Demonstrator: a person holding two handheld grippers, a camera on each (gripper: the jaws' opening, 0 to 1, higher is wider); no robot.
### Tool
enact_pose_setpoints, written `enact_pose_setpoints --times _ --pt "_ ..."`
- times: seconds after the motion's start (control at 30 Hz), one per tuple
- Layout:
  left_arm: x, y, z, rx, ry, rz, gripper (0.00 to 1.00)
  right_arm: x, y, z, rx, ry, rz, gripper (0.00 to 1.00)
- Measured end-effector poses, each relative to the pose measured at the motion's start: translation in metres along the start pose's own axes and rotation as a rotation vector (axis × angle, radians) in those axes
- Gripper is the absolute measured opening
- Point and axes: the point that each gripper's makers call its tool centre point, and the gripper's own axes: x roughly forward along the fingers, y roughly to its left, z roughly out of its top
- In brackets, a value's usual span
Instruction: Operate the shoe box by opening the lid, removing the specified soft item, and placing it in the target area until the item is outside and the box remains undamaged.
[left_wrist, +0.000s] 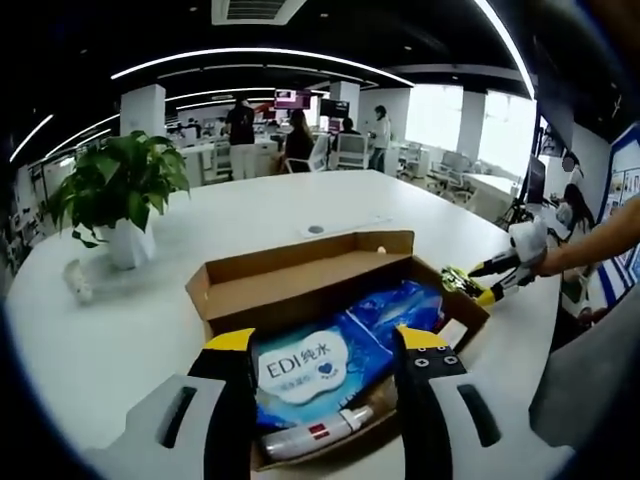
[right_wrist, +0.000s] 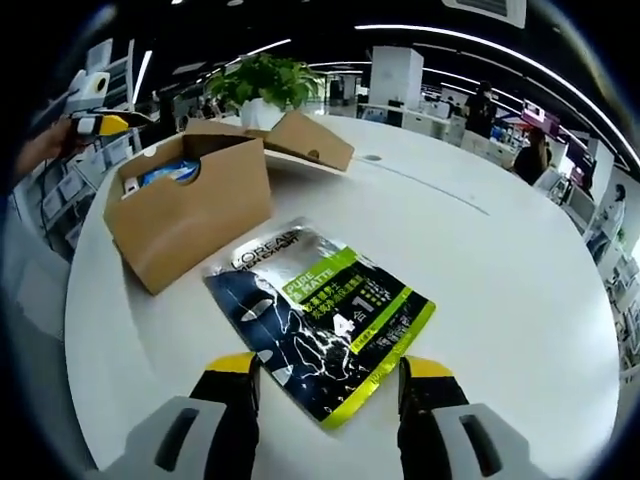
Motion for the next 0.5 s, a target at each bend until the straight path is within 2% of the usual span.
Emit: enact_pose_setpoints --times 0.5 --pt "-0.002 0.0015 -0.0082 -0.008 0.022 -0.011 0.56 0.0048 -0.0039 0.0071 -0.028 0.012 0.033 0.55"
